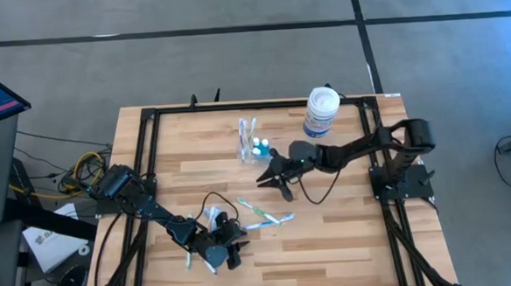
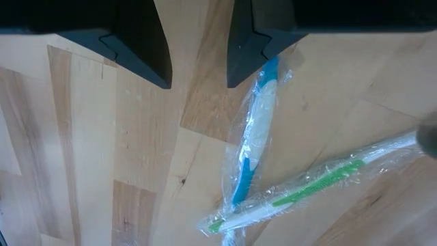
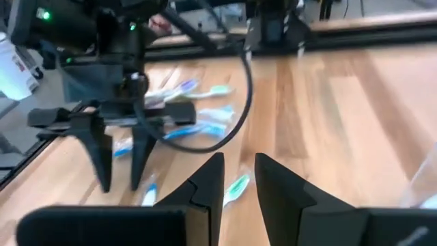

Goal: Pick & Place toothbrushing station
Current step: Put the top green toothbrush into the transparent organizer

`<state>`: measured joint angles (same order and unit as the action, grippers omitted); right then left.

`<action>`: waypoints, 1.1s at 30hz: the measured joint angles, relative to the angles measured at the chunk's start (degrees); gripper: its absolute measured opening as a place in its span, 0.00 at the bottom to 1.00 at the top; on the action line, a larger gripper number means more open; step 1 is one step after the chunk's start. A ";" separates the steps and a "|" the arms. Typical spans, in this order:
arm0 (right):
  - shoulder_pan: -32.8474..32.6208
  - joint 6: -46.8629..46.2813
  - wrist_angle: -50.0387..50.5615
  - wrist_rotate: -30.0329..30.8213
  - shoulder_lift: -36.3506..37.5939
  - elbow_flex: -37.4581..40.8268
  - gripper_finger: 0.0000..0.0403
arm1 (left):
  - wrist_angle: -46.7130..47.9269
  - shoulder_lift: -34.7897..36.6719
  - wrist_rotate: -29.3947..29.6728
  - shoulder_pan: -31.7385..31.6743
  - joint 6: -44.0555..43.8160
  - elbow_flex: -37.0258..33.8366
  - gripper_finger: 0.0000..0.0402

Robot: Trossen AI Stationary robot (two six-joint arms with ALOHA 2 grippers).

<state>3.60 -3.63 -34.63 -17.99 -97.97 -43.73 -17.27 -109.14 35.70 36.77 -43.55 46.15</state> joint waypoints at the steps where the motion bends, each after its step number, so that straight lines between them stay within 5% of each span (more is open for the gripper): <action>1: -0.55 -0.69 2.10 0.03 0.56 -0.39 0.19 | -0.02 0.00 0.00 0.00 0.00 0.00 0.34; 12: -5.69 -4.76 24.42 3.25 -3.30 -11.45 0.19 | -0.56 0.00 0.09 -0.55 0.11 0.00 0.34; 33: -5.98 -11.46 34.35 3.03 -13.93 -22.47 0.19 | -0.84 0.00 0.09 -0.55 0.90 0.00 0.34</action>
<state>-2.38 -15.09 -0.27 -14.96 -111.90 -66.19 -18.11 -109.14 35.79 36.23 -42.65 46.15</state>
